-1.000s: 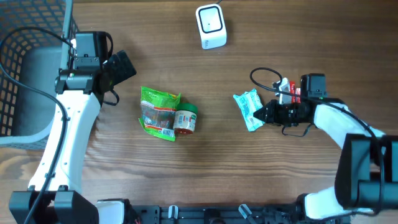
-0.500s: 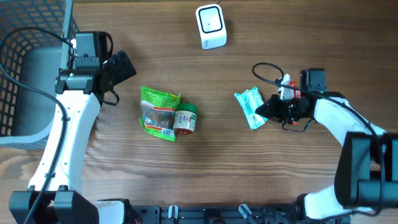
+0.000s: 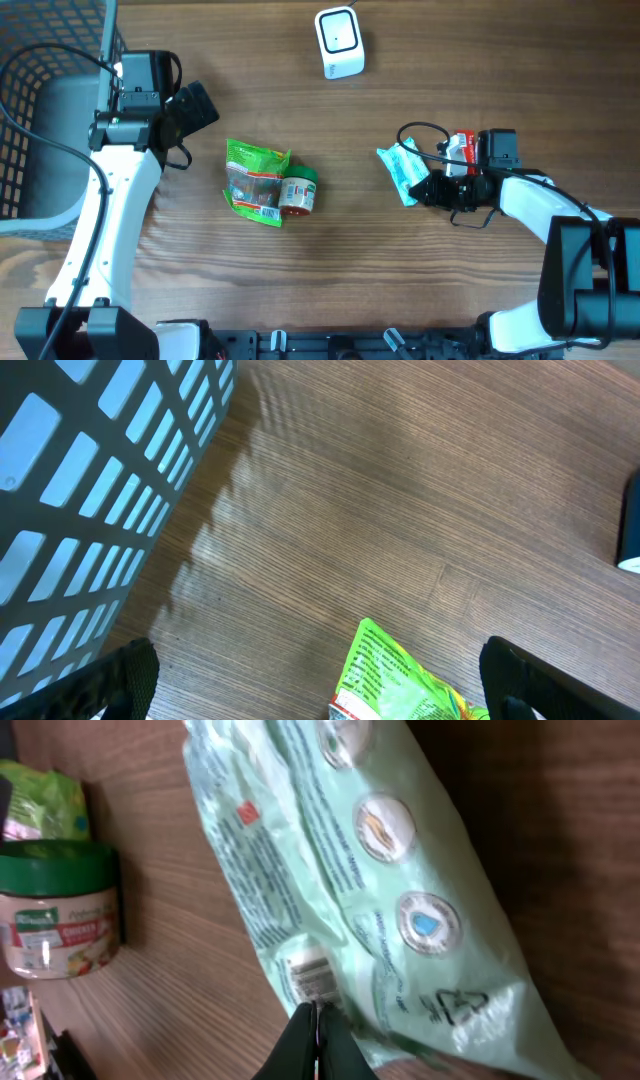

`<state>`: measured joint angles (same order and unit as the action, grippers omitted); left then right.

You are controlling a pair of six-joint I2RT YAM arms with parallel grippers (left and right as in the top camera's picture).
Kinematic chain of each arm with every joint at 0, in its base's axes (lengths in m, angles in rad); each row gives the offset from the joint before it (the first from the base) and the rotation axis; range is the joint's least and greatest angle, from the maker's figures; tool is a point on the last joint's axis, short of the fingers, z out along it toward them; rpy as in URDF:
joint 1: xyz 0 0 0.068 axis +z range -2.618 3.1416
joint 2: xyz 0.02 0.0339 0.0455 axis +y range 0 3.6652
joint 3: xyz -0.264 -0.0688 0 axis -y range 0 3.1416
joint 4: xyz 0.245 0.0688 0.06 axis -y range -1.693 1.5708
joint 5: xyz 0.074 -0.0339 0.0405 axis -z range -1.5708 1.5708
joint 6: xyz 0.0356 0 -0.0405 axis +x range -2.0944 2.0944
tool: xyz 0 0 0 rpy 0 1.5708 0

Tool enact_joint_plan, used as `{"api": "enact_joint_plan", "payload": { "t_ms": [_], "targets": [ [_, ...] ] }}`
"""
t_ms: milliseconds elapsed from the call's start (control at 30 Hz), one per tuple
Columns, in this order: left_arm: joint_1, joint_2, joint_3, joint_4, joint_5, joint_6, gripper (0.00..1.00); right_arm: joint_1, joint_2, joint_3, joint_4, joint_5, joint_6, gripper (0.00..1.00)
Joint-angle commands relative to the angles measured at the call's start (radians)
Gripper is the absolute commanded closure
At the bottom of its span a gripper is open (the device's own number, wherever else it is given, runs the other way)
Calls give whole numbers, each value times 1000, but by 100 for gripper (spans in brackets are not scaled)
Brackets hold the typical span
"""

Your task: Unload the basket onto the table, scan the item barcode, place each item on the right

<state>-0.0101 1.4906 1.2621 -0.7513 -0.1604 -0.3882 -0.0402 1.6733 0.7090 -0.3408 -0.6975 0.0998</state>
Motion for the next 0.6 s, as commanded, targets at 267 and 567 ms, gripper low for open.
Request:
{"api": "enact_joint_plan", "payload": {
  "t_ms": [267, 567],
  "targets": [
    [2, 0, 5, 2, -9, -13, 0, 5, 1, -4, 59, -70, 24, 96],
    [2, 0, 5, 2, -9, -13, 0, 5, 58, -59, 60, 133, 164, 96]
  ]
}}
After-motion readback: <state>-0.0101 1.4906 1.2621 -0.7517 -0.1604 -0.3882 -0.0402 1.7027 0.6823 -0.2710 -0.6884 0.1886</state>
